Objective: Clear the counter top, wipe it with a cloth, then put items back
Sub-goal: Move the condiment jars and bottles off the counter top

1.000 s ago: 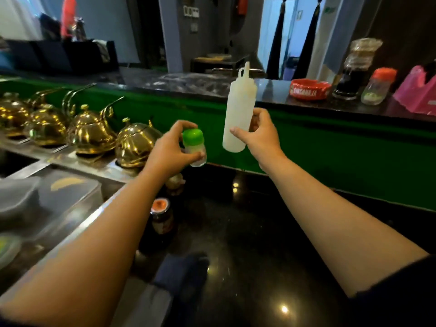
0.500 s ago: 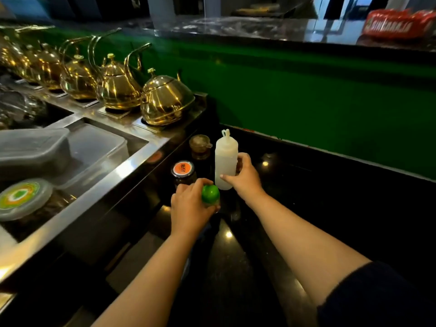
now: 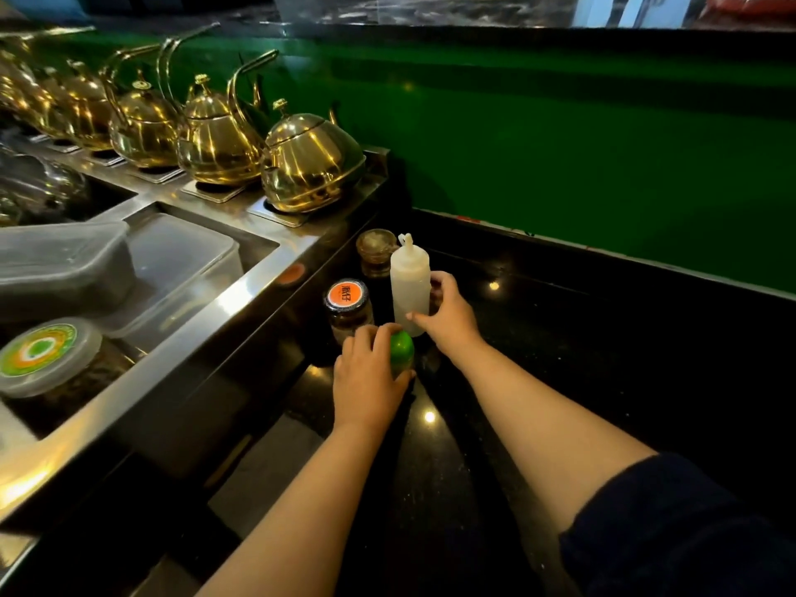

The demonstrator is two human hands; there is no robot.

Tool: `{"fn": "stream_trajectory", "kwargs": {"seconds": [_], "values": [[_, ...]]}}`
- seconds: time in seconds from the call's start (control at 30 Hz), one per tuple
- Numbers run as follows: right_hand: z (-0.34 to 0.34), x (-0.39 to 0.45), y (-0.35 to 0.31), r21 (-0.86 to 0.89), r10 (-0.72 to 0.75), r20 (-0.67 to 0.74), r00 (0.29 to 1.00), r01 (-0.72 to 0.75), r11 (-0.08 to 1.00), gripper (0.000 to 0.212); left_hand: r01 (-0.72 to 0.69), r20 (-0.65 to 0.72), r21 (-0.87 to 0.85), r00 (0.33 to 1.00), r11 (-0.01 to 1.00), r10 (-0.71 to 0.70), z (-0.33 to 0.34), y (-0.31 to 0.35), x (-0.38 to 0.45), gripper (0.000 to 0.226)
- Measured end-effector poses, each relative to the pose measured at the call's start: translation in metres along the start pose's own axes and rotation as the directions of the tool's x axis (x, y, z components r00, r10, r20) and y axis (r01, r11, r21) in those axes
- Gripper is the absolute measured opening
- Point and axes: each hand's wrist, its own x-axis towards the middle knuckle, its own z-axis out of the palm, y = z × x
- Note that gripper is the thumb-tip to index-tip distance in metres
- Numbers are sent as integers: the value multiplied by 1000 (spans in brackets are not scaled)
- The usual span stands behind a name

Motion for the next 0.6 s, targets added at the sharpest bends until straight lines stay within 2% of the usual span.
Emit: {"fn": "stream_trajectory", "kwargs": {"seconds": [0.13,0.3,0.47,0.6], "values": [[-24,-26,-7,-7,16,-34,999,-16,1000,67,-109,29,26,994,994,108,-23,1,-3,71],[-84,-78,-32,-75,-21,-175,984,7,997,64,-262,1,61,965,963,263,-69,21,4,63],[-159,-133,-68,-164,-96,-309,946,46,985,66,-458,-101,34,883,888,459,-113,76,29,40],[-224,-156,-100,-271,-169,-424,890,54,961,63,-569,-178,-8,810,822,559,-143,141,55,34]]}}
